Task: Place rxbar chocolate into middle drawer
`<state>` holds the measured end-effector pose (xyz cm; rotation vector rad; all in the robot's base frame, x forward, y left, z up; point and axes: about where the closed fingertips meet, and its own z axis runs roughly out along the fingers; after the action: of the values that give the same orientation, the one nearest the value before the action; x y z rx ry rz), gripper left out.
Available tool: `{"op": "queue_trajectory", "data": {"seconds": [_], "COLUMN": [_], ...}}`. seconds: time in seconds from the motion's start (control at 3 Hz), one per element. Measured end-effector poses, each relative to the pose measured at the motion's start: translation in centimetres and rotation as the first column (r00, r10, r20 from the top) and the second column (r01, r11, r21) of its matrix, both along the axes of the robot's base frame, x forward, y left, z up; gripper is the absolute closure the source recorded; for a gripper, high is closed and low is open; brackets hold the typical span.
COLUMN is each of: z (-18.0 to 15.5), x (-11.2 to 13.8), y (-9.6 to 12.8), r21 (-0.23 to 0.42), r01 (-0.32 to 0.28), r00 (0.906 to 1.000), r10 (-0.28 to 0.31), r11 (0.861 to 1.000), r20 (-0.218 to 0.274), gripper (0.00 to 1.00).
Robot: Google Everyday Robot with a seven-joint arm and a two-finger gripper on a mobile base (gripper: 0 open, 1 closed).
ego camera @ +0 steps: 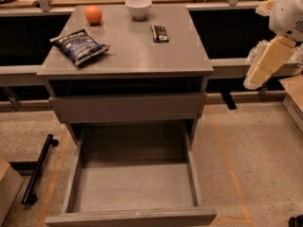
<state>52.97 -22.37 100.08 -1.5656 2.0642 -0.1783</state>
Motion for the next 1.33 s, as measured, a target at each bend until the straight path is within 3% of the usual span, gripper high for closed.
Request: {"op": "queue_trajectory", "data": {"seconds": [0.33, 0.67, 1.33], "z": [-0.9, -2.0, -3.9], "x": [1.8, 5.8, 17.1], "y": [1.3, 3.5, 6.4], "r21": [0.079, 0.197, 0.358], "r01": [0.019, 0.052, 0.137], "r00": [0.9998, 0.9983, 0.9871], "r10": [-0.019, -0.056, -0.157], "r11": [0.997, 0.979, 0.924], "r20": [-0.002, 0.014, 0.028], "gripper": [0.00, 0.00, 0.00]}}
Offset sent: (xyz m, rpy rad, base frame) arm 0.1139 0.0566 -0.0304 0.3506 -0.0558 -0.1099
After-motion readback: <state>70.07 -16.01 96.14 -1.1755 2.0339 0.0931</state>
